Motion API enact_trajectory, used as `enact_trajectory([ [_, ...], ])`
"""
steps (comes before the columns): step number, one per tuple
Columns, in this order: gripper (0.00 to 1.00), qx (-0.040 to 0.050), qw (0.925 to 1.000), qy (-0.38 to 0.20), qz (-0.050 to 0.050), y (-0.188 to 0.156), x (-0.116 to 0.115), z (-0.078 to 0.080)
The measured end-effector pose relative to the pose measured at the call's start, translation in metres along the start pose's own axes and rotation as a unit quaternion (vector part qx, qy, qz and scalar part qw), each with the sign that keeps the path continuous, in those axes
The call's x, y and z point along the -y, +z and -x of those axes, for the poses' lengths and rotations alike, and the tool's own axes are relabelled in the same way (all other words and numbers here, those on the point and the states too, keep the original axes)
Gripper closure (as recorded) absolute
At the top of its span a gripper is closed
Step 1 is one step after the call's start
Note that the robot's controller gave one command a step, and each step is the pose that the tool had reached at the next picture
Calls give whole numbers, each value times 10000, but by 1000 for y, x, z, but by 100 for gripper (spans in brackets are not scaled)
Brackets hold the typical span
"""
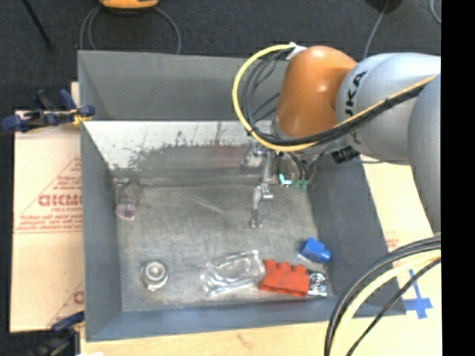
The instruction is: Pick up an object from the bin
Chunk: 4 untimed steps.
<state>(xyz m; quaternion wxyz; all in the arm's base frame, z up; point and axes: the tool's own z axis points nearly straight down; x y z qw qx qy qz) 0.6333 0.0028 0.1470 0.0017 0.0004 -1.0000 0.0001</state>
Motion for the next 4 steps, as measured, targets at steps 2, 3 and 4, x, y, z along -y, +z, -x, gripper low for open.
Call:
enact_trajectory([
  [2, 0, 45, 9928, -1199, -5, 66, 50, -153],
  [3, 100, 72, 9926, -1213, -13, 64, 50, -151],
  [4, 100, 77, 9851, -1718, -21, -93, 52, -132],
])
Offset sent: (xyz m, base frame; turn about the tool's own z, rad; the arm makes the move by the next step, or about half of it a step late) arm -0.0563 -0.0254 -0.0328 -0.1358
